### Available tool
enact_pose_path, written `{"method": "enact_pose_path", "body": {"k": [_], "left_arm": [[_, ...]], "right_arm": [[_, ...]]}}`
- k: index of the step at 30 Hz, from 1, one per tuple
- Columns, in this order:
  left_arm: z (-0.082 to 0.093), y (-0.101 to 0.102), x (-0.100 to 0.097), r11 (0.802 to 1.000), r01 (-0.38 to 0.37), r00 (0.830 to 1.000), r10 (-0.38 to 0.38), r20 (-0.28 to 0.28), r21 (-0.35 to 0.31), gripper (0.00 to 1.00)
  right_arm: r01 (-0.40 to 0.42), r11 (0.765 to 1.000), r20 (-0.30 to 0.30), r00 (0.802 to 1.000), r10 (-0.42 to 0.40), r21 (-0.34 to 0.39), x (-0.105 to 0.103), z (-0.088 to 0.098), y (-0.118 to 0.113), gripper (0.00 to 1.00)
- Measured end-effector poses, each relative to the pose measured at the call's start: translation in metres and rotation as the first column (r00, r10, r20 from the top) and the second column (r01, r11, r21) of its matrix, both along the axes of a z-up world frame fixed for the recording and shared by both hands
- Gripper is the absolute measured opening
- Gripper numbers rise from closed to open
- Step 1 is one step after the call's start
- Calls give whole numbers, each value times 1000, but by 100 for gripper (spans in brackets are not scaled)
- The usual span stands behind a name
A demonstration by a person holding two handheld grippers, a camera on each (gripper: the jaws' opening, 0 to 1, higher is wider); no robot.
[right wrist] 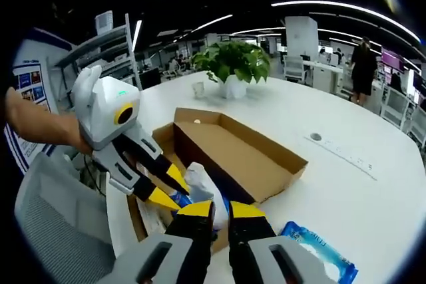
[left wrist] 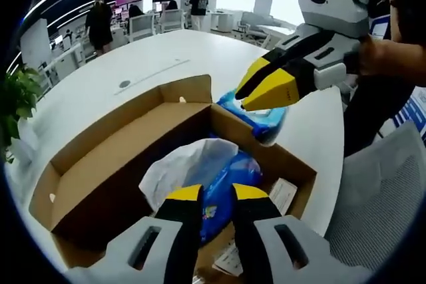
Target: Operate the shoe box by opening the lid, removing the specified soft item, and placing it in the target area until the item is outside and the box remains undamaged.
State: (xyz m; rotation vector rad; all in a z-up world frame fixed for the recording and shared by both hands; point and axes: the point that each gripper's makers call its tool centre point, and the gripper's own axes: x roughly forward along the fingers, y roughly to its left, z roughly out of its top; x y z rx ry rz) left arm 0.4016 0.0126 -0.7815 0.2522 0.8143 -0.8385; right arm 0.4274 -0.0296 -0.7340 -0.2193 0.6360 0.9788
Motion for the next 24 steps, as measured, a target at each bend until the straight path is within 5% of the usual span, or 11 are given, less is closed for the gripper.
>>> {"method": "enact_pose_path", "body": {"k": [16,24], "left_arm": [[-6,0,-1,1000,-1,1000,0,-26,-28,15],[-7,-7,-4,998,61,998,-61,-24,-34,18]], "right_arm": [[-119,974,49,990,131,-193,7,-33,31,10],[-151,955,14,987,159,-255,8,-52,41,10]]}}
